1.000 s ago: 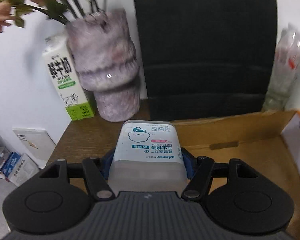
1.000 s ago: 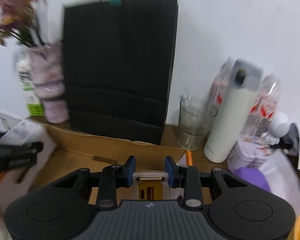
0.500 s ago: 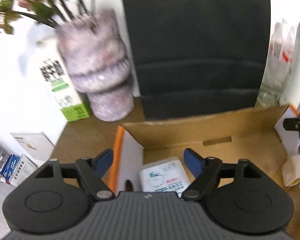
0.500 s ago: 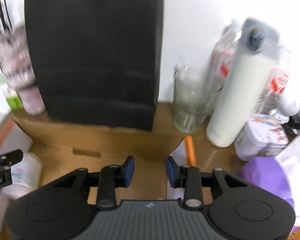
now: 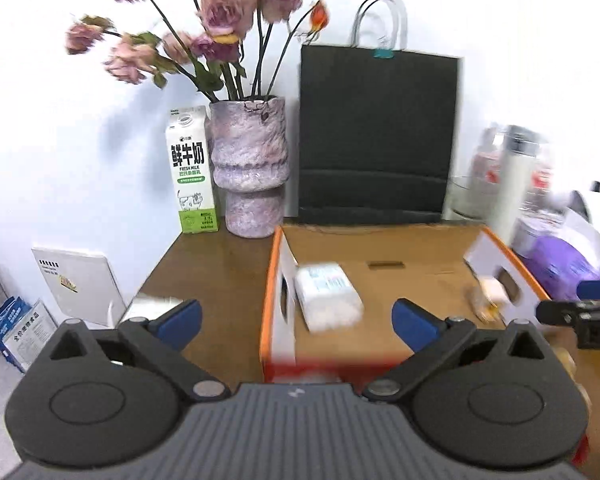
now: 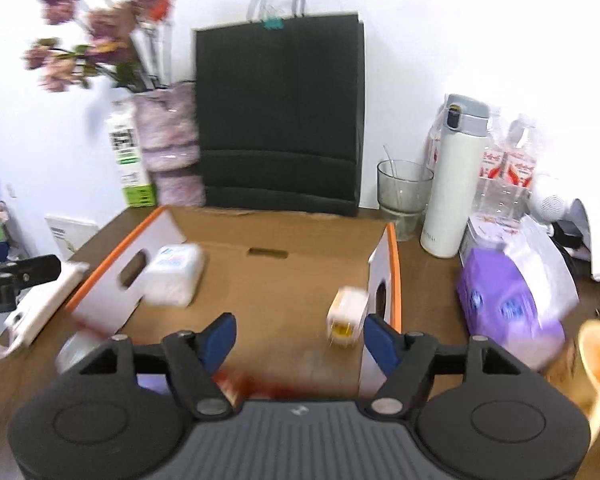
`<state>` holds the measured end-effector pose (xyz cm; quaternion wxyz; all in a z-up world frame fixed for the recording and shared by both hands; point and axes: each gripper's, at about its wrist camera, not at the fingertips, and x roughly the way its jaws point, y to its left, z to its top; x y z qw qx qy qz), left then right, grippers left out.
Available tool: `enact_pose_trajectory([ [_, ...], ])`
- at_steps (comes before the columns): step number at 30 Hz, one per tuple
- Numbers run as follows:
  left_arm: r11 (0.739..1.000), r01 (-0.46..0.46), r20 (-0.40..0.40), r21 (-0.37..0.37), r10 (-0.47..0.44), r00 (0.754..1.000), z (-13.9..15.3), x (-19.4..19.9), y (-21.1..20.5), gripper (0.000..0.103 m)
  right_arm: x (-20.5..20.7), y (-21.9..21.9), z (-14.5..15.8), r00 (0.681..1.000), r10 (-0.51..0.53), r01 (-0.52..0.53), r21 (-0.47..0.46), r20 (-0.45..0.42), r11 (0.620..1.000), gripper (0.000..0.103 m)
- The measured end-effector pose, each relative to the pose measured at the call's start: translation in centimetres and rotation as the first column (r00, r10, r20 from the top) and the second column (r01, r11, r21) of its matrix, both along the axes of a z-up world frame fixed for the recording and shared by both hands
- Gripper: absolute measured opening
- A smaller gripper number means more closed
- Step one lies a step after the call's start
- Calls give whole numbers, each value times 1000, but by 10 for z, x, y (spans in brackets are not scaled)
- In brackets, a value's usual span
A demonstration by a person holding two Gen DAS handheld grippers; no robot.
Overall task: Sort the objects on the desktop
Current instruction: 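Withdraw both tools from the box back over the desk, then grasp the navy zippered case with the left tool while the right tool grasps the red rose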
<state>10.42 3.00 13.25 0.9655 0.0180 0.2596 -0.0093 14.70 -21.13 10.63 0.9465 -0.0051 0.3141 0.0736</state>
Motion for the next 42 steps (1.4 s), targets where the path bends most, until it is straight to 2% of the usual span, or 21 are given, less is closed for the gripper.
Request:
enact_pose_trajectory([
  [1,1000,13,2,-5,-13,1000,-7,-21,0,103,-22,0,-5,1000,-7,7,6,21,1000,81],
  [3,998,65,21,-26,-64,998,-28,-66,2,103,-66,-1,-18,999,-14,13,22,46,1000,81],
  [6,995,55,28,-83,-53,998,-55,-114,5,103,-123,-2,-38,998,14,-19,79,64,997,86],
  [8,994,41,19,-99,-39,999,-68,-131,6,103,-151,-1,-50,996,33,-41,110,78,993,94],
  [10,994,44,13,-98,-43,999,-81,-148,6,103,-175,3,-61,997,34,-42,112,74,993,95],
  [13,993,81,-26,-91,-84,996,-95,-162,3,103,-208,10,-77,994,49,-54,50,98,997,98],
  [14,992,87,-52,-92,-92,994,-99,-163,2,103,-218,10,-81,992,42,-44,20,120,999,102],
  [16,991,85,-71,-106,-92,993,-104,-170,2,103,-233,10,-88,989,27,-21,-42,147,999,103],
  [18,990,74,-50,-124,-81,995,-105,-178,3,103,-245,10,-91,986,30,-19,-69,161,997,102],
  [20,990,67,-21,-122,-70,997,-105,-184,1,103,-258,3,-91,972,32,-27,-23,231,999,102],
  [23,995,50,51,-87,-46,998,-102,-189,-1,103,-272,-6,-93,929,24,-44,48,368,998,103],
  [26,995,29,145,-93,-15,989,-99,-196,0,103,-276,-7,-91,912,14,-45,65,409,997,103],
  [28,993,42,150,-114,-24,988,-96,-196,2,103,-274,-9,-90,915,6,-46,89,403,995,103],
  [31,988,75,111,-133,-60,992,-95,-192,3,103,-266,-9,-92,939,4,-49,124,343,991,103],
  [34,990,92,99,-111,-82,992,-95,-191,0,103,-253,-2,-96,974,24,-40,63,226,997,102],
  [37,988,98,93,-116,-87,992,-98,-191,-2,103,-254,3,-100,975,18,-23,24,223,999,103],
  [42,982,125,28,-141,-122,992,-103,-180,-6,103,-244,1,-104,988,0,-6,42,152,999,103],
])
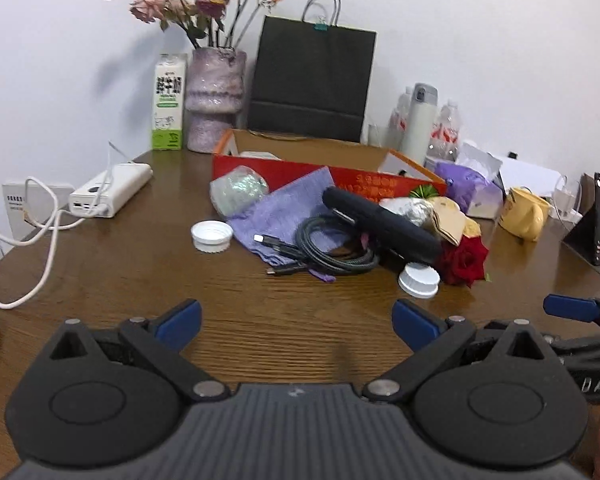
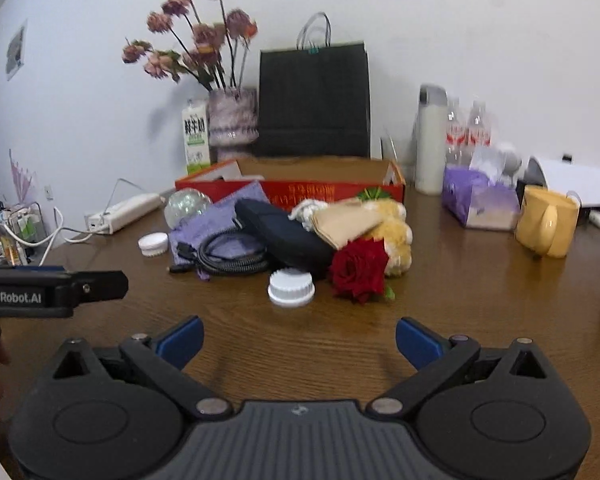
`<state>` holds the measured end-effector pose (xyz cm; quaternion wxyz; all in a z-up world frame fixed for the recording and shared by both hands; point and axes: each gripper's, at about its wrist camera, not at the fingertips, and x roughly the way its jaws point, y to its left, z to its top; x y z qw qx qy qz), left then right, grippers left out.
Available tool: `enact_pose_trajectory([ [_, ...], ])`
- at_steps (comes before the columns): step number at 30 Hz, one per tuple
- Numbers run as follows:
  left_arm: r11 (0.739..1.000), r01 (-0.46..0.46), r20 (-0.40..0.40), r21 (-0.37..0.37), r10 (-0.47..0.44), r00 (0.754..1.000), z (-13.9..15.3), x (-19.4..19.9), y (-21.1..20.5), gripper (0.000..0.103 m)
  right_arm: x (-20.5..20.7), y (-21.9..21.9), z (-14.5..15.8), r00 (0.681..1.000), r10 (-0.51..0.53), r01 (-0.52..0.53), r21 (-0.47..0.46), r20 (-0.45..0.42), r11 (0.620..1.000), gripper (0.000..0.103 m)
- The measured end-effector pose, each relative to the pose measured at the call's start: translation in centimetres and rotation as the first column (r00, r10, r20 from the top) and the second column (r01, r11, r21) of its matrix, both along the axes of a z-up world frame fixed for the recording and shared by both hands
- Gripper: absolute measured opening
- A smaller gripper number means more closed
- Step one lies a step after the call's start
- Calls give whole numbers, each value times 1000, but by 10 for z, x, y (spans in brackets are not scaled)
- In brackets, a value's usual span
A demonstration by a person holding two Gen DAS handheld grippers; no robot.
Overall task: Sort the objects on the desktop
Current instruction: 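Grasp the navy zippered case with the left tool while the right tool grasps the red rose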
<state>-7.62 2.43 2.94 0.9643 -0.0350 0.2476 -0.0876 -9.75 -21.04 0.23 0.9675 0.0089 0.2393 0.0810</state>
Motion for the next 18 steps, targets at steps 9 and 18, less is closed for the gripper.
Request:
enact_pose_trajectory([
  [9,992,24,-17,122,-22,1000,-2,47,-19,103,51,-14,7,986,-142,137,-59,-88,989,102],
  [18,991,59,-34,123,-55,998,5,106,-19,101,99,-20,24,993,-107,104,-63,-50,993,94],
])
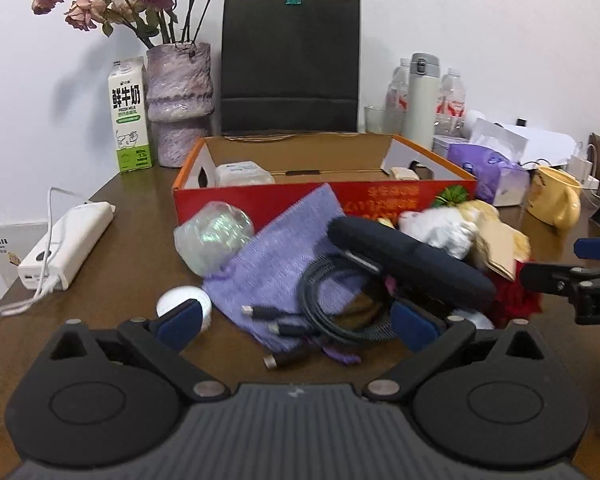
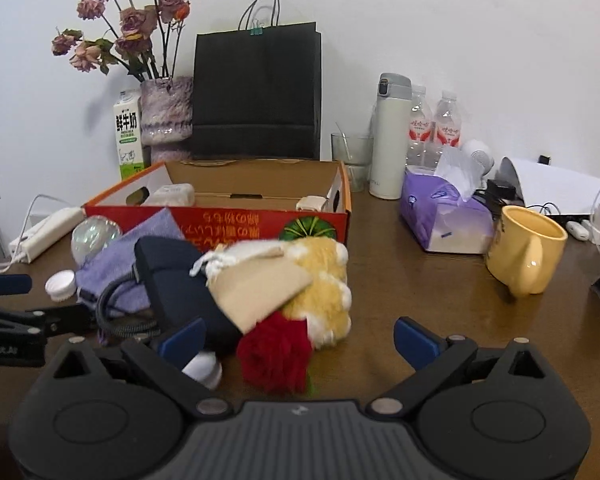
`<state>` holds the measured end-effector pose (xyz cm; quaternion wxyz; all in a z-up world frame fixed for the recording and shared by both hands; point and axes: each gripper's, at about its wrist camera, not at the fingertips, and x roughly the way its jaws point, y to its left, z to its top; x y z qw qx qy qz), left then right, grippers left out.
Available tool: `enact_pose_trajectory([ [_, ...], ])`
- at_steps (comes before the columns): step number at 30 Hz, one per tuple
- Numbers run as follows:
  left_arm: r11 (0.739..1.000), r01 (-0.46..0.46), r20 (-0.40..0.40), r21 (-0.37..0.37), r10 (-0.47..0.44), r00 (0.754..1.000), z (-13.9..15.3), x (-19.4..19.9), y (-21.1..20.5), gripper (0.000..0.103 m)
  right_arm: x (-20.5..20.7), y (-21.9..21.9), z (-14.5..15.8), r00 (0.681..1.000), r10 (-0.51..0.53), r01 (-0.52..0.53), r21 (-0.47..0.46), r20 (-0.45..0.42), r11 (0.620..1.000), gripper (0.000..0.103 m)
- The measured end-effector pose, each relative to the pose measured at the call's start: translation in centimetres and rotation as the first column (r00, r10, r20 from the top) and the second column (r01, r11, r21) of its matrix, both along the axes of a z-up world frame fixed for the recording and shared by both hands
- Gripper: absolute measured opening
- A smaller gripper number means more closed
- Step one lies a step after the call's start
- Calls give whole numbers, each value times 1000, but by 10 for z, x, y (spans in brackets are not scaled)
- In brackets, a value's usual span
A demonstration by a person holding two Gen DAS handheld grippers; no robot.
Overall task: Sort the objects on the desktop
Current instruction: 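Grasp the navy zippered case with the left tool while the right tool grasps the red rose, then grasp a white bottle cap with the right tool while the left tool lifts the case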
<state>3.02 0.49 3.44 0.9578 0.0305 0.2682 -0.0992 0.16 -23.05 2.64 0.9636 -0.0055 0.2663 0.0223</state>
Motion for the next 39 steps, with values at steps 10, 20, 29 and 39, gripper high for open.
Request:
enact_pose_trajectory([
  [10,980,111,-35,-164,-119,992,18,38,-21,103,22,-2,-26,999,-27,26,-5,-43,1000,80],
  [20,942,-26,-191,-334,-40,981,-3,63,-41,40,17,2,-33,1000,3,-3,1,-27,1000,40],
  [29,928,102,15,-359,-104,994,63,-10,-20,18,8,0,-27,994,-88,92,-72,63,993,40],
  [39,858,223,-119,-463,-309,943,81,-84,34,18,-83,2,-2,993,119,-120,98,19,988,40],
])
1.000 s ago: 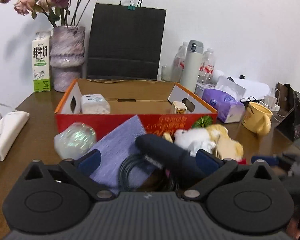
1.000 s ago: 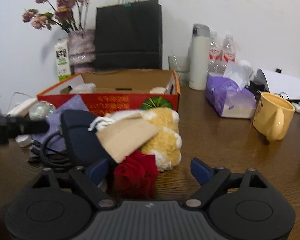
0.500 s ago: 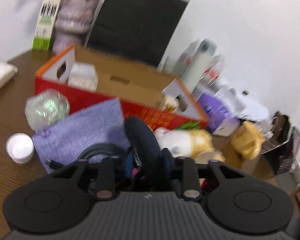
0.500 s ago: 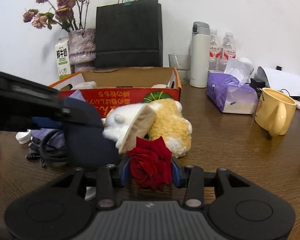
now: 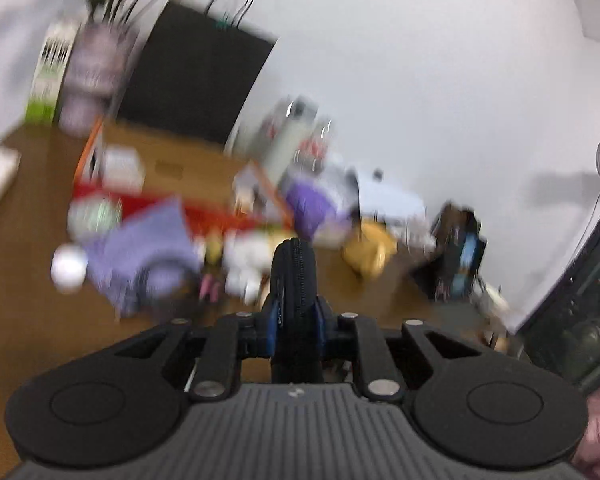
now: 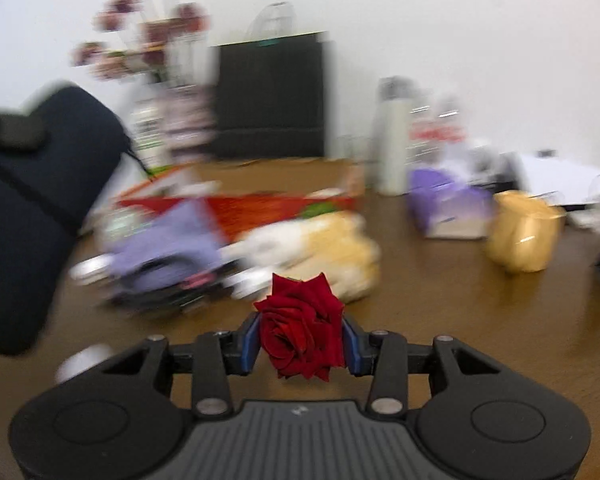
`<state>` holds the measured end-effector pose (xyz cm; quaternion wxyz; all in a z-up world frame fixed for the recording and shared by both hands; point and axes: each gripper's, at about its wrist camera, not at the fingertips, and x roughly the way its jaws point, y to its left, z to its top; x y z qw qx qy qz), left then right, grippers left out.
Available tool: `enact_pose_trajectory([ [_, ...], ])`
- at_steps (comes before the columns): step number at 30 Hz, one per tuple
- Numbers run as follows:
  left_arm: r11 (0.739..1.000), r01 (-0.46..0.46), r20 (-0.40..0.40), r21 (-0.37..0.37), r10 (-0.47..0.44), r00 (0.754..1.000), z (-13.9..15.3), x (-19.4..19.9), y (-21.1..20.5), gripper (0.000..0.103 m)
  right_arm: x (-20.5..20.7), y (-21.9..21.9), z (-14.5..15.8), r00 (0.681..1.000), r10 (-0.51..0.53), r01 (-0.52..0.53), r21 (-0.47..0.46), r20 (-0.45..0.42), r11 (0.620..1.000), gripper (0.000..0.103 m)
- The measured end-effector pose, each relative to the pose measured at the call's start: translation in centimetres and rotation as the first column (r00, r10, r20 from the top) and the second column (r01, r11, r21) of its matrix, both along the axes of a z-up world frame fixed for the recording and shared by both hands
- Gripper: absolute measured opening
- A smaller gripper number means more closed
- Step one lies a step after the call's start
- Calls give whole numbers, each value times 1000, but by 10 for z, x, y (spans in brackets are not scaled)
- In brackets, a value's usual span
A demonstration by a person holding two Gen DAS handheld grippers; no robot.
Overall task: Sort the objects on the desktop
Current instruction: 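Grasp a white bottle cap with the right tool while the left tool lifts the case, then carry the case and cap into the cardboard box and open both tools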
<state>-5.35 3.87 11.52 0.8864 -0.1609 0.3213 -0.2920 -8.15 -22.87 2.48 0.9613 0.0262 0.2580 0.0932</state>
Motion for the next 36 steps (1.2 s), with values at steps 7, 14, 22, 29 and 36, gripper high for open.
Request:
enact_pose_trajectory([
  [7,984,-157,-88,80,164,983,-52,-16,61,19,-28,25,-8,986,157,-156,21,-59,988,40],
  [14,853,-251,121,458,220,968,-66,17,22,54,15,47,-17,996,46,-51,-59,-79,997,60],
  [22,806,-229,206,546,136,969,-94,2,0,88,-44,92,1,971,241,-241,-28,-4,970,70],
  [29,848,-235,92,475,218,972,-108,25,30,85,-15,104,-21,936,339,-344,-46,-94,938,61],
  [36,872,-173,110,458,137,984,-106,3,6,74,-14,76,-23,978,185,-193,-86,-94,977,38],
])
